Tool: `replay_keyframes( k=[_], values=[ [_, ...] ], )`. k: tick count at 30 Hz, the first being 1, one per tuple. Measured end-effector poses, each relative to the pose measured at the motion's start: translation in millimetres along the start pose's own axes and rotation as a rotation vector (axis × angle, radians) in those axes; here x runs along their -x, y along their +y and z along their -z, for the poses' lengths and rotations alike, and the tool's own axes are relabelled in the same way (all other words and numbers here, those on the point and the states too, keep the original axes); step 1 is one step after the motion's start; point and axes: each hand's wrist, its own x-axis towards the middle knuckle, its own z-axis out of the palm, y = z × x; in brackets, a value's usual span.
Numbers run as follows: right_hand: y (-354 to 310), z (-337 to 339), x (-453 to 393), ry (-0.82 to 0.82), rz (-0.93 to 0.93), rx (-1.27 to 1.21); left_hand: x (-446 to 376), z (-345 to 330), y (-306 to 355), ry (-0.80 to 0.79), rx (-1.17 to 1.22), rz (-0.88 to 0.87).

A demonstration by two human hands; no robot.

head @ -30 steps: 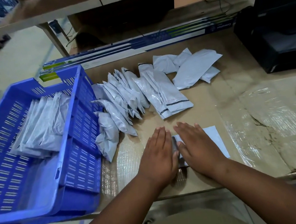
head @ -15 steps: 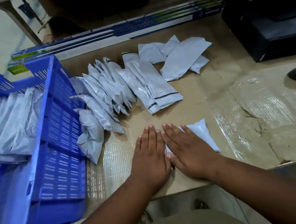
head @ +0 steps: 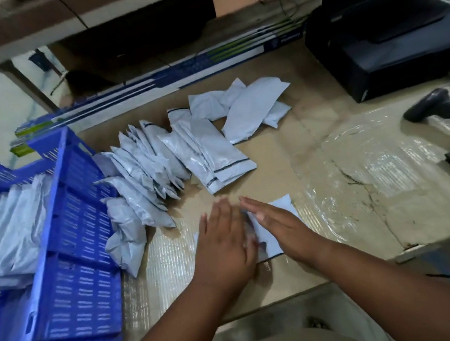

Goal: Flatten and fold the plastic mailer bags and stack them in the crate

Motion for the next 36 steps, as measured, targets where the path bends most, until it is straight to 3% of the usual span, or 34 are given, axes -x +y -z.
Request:
replay_keyframes(
  k=[3,4,7,9,16,23,28,33,36],
  values=[
    [-9.7,2.9,0.0,0.018,-0.04,0.04,-7.5,-13.8,17.5,-0.04,0.008,-0.031],
    [-10.4,3.7,-0.2,-0.001,-0.009,0.183,-6.4,-20.5,18.7,-0.025,-0.001,-0.029],
    [5.0,9.7,-0.8,-0.098,0.208,1.038,-4.5,-33.6,13.6,-0.012,-0.012,-0.034],
    [13.7,15.3,4.4,-0.123,0.212,1.258,-6.5,-37.7,11.1,-0.015,-0.034,-0.039],
    [22.4,20.9,7.2,-0.187,0.185,1.308,-7.0,-43.0,11.3,0.026,-0.059,-0.034],
    [25.3,22.3,-3.1,-0.053,0.047,1.189,-6.4,-35.8,9.9,0.001,-0.011,-0.019],
    [13.4,34.2,2.4,-0.083,-0.008,1.178,5.4,-23.9,-1.2,0.023,0.11,-0.079],
    [21.1,59.9,38.8,-0.139,0.258,1.343,25.9,-9.8,32.3,0.101,-0.043,-0.17],
    [33.6,59.0,48.5,-0.215,0.312,1.332,30.4,-9.3,39.7,0.094,-0.09,-0.147]
  ],
)
